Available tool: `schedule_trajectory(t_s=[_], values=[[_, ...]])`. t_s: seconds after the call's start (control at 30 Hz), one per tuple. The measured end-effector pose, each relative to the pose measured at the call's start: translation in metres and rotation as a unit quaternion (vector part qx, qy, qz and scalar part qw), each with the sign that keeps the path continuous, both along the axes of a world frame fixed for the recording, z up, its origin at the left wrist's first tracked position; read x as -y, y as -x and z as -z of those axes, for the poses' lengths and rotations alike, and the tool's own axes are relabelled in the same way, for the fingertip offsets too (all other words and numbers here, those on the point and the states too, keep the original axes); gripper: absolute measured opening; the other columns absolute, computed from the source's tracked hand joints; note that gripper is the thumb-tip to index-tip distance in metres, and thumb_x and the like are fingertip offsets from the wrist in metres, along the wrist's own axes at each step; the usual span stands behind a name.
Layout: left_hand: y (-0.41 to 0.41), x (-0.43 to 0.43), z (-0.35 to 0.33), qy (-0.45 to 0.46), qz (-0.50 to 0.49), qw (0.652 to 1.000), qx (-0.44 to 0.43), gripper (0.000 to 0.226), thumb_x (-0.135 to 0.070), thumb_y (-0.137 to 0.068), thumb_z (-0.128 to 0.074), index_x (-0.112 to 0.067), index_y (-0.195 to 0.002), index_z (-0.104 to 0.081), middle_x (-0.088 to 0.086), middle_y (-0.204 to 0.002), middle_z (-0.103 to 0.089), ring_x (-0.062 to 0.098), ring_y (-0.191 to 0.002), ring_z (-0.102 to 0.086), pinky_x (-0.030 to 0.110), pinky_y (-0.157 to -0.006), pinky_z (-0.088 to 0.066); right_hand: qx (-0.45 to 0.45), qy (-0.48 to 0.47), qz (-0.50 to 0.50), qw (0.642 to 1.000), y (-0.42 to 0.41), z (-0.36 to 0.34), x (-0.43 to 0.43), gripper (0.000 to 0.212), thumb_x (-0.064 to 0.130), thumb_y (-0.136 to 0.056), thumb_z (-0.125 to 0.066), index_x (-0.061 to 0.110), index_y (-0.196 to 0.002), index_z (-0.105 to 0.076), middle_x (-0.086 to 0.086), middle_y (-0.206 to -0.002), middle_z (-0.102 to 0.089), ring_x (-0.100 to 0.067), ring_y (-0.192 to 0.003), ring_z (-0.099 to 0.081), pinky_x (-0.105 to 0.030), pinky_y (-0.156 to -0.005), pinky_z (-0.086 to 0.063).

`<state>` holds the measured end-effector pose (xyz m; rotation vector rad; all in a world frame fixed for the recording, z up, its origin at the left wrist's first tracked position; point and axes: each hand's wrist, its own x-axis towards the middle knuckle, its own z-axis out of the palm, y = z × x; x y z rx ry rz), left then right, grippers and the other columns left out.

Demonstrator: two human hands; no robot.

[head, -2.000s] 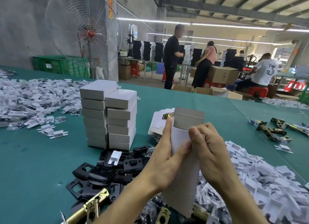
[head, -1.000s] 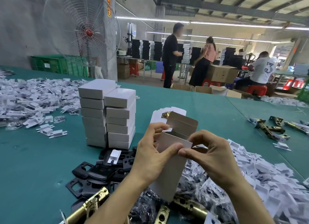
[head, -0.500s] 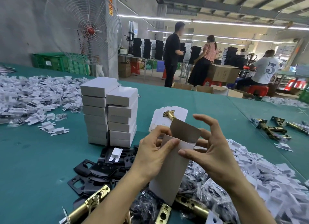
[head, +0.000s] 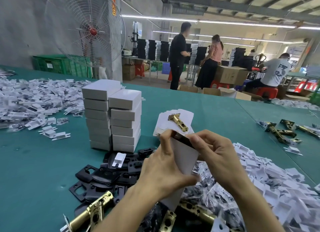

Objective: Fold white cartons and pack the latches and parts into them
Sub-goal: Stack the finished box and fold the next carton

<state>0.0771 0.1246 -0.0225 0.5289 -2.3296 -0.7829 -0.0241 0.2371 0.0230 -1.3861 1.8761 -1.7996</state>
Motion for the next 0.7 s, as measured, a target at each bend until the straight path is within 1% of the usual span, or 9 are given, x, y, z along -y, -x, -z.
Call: schedule_trajectory(t_s=[0.03, 0.1, 0.17, 0.23, 0.27, 0.33, 0.47, 0.57, 0.7], values=[[-0.0003, 0.0006, 0.0001, -0.002, -0.001, 1.000, -0.009, 0.097, -0.065, -0.049, -0.071, -0.048, -0.116, -0.003, -0.015, -0.111, -0.053, 0.020, -0.083, -0.063, 0.036, -0.070, -0.051, 0.002, 0.005, 0.003, 1.000, 0.0000, -0.0015, -0.0004, 0.020, 0.044, -0.082, -0.065, 0.028, -0.087, -0.074, 0.000, -0.087, -0.076, -0.024, -0.081, -0.073, -0.057, -0.079, -0.057], [-0.0008, 0.0027, 0.0005, -0.018, 0.003, 1.000, -0.020, 0.102, -0.056, -0.052, -0.076, -0.052, -0.122, -0.001, -0.014, -0.102, -0.056, 0.021, -0.082, -0.064, 0.038, -0.071, -0.053, 0.007, 0.007, 0.009, 1.000, 0.0006, -0.0029, -0.0009, 0.019, 0.043, -0.079, -0.068, 0.027, -0.086, -0.075, -0.002, -0.085, -0.076, -0.026, -0.082, -0.072, -0.057, -0.079, -0.057], [-0.0007, 0.0054, 0.0005, -0.034, 0.004, 0.999, -0.022, 0.103, -0.052, -0.052, -0.077, -0.051, -0.128, -0.009, -0.014, -0.097, -0.057, 0.019, -0.084, -0.064, 0.039, -0.071, -0.055, 0.014, -0.003, 0.014, 1.000, 0.0015, -0.0020, -0.0008, 0.016, 0.040, -0.077, -0.073, 0.030, -0.088, -0.076, -0.001, -0.087, -0.077, -0.024, -0.084, -0.073, -0.055, -0.082, -0.058], [0.0002, 0.0070, 0.0004, -0.050, 0.008, 0.998, -0.036, 0.095, -0.050, -0.050, -0.076, -0.049, -0.127, -0.022, -0.013, -0.097, -0.059, 0.014, -0.084, -0.064, 0.040, -0.068, -0.056, 0.024, -0.002, 0.025, 0.999, 0.0024, -0.0008, -0.0003, 0.009, 0.025, -0.082, -0.078, 0.028, -0.090, -0.077, -0.001, -0.088, -0.077, -0.021, -0.085, -0.073, -0.053, -0.082, -0.058], [0.0007, 0.0064, 0.0003, -0.058, 0.016, 0.997, -0.048, 0.092, -0.048, -0.050, -0.076, -0.048, -0.127, -0.025, -0.014, -0.099, -0.059, 0.012, -0.084, -0.063, 0.040, -0.067, -0.057, 0.029, 0.002, 0.032, 0.999, 0.0029, -0.0001, 0.0002, 0.013, 0.016, -0.084, -0.077, 0.027, -0.091, -0.077, -0.002, -0.087, -0.077, -0.022, -0.085, -0.073, -0.053, -0.082, -0.058], [0.0010, 0.0045, 0.0003, -0.066, 0.033, 0.995, -0.069, 0.092, -0.044, -0.052, -0.077, -0.047, -0.130, -0.027, -0.016, -0.105, -0.057, 0.009, -0.087, -0.062, 0.038, -0.067, -0.058, 0.046, 0.011, 0.038, 0.998, 0.0024, -0.0003, 0.0002, 0.019, 0.007, -0.085, -0.075, 0.026, -0.089, -0.077, -0.004, -0.086, -0.077, -0.025, -0.084, -0.073, -0.054, -0.080, -0.059], [0.0007, 0.0040, 0.0003, -0.042, 0.031, 0.995, -0.084, 0.101, -0.047, -0.052, -0.075, -0.047, -0.138, -0.021, -0.017, -0.116, -0.052, 0.008, -0.095, -0.059, 0.034, -0.073, -0.057, 0.074, 0.029, 0.051, 0.996, -0.0008, -0.0033, 0.0000, 0.018, 0.003, -0.084, -0.074, 0.021, -0.083, -0.076, -0.005, -0.086, -0.076, -0.024, -0.079, -0.073, -0.057, -0.072, -0.059], [-0.0006, 0.0035, -0.0008, -0.028, 0.028, 0.995, -0.089, 0.103, -0.049, -0.051, -0.074, -0.052, -0.138, -0.018, -0.017, -0.116, -0.051, 0.009, -0.094, -0.060, 0.034, -0.071, -0.058, 0.074, 0.043, 0.072, 0.994, -0.0041, -0.0048, -0.0001, 0.019, 0.004, -0.085, -0.073, 0.021, -0.078, -0.072, -0.004, -0.086, -0.075, -0.022, -0.075, -0.073, -0.056, -0.066, -0.060], [-0.0021, 0.0020, -0.0022, -0.016, 0.024, 0.996, -0.087, 0.106, -0.050, -0.051, -0.071, -0.056, -0.140, -0.012, -0.016, -0.118, -0.051, 0.011, -0.092, -0.060, 0.034, -0.069, -0.058, 0.054, 0.030, 0.066, 0.996, -0.0067, -0.0058, -0.0001, 0.021, 0.002, -0.084, -0.073, 0.021, -0.075, -0.071, -0.002, -0.089, -0.076, -0.024, -0.078, -0.074, -0.059, -0.073, -0.059]])
